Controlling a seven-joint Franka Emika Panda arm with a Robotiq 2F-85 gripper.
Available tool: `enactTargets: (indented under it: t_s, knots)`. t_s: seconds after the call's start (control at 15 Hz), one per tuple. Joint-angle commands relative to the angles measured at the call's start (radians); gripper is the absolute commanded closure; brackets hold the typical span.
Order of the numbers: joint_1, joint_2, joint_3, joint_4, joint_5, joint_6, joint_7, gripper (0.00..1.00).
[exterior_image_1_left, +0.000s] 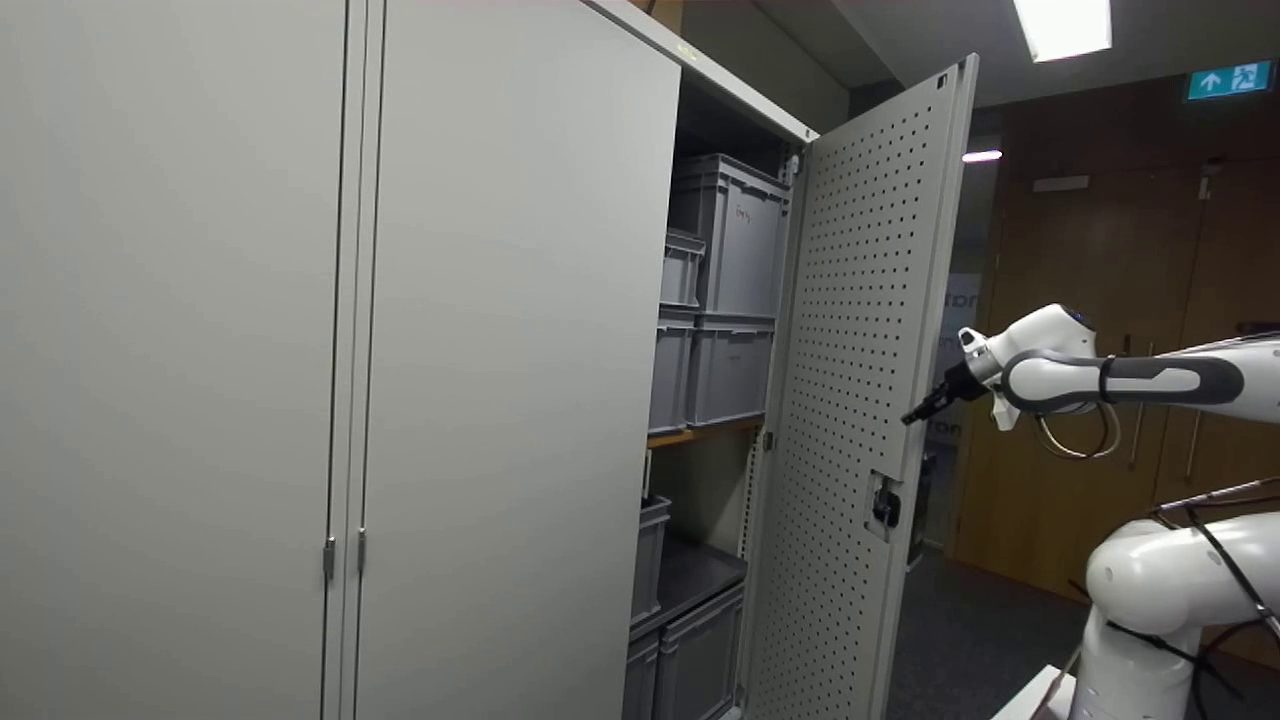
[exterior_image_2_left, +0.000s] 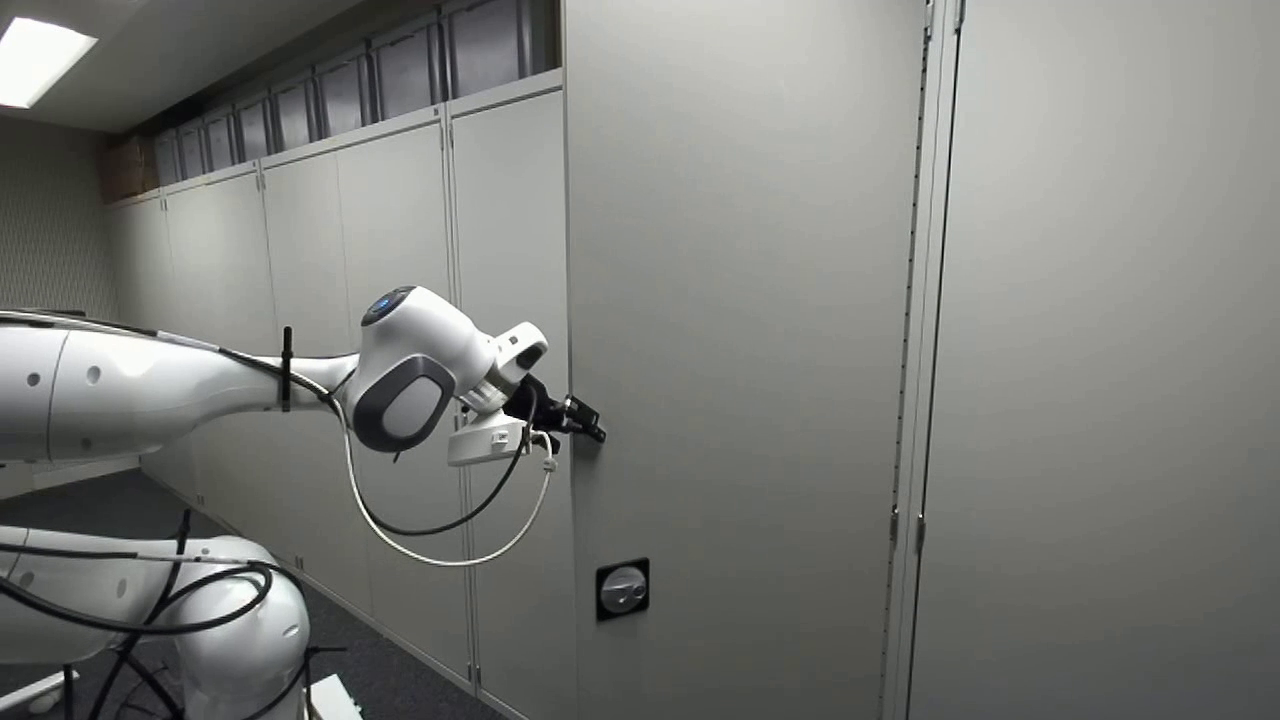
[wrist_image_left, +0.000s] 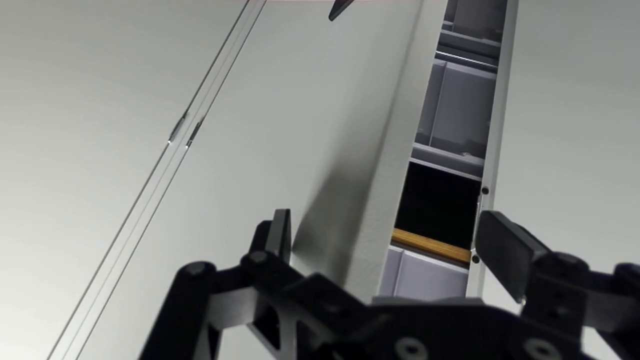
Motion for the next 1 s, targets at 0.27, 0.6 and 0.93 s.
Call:
enactTargets:
  t_s: [0.27, 0.6, 0.93]
  knots:
    - [0.101, 0.048, 0.011, 0.04, 0.043, 0.037, -0.052, 0.0]
    - [0.145, 0.06, 0.015, 0.047, 0.05, 0.041, -0.066, 0.0]
    - [0.181, 0.079, 0.018, 0.059, 0.057, 0.049, -0.078, 0.0]
